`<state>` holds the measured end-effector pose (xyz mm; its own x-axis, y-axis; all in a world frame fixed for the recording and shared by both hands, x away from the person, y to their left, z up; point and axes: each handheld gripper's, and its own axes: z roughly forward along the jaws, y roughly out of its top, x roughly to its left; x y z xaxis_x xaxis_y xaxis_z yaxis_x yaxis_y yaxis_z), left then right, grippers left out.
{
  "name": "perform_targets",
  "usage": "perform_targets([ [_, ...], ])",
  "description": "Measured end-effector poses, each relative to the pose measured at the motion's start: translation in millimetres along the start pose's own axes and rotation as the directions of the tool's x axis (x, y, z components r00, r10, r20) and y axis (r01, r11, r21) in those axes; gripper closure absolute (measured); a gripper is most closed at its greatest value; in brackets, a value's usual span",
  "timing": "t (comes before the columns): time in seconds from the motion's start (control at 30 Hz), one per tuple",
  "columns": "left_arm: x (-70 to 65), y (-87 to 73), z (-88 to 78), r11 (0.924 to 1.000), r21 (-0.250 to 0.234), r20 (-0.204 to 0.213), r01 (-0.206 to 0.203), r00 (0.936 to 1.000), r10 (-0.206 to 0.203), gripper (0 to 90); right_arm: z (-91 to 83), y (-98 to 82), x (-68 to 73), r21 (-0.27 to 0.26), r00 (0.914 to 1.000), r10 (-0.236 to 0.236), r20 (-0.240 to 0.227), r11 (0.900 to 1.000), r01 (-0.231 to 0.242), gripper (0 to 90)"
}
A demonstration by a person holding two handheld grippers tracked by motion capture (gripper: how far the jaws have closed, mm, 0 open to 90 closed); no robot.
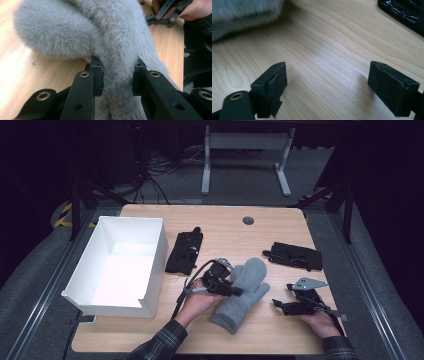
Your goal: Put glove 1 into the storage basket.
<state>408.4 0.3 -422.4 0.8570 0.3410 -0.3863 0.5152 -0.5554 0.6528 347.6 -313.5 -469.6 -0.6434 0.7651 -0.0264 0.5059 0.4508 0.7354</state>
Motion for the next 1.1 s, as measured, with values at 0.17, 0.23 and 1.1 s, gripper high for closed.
perform_targets([
  [0.17,-4.2,7.0,-16.3,0.9998,-0.018,-0.029,-0.006,0.9996,0.005,72.0,0.0,0.0,0.0,0.000,1.0000,0.000,0.000,1.000,0.000,16.2],
  [0.23,-5.6,9.9,-21.7,0.9998,-0.017,-0.040,-0.014,0.9991,0.013,72.0,0.0,0.0,0.0,0.000,1.0000,0.000,0.000,1.000,0.000,16.2],
  [1.1,-17.6,50.7,-137.0,0.9939,-0.109,-0.159,-0.016,0.9873,-0.001,72.1,0.1,0.0,0.0,0.000,1.0000,0.000,0.000,1.000,0.000,16.1],
])
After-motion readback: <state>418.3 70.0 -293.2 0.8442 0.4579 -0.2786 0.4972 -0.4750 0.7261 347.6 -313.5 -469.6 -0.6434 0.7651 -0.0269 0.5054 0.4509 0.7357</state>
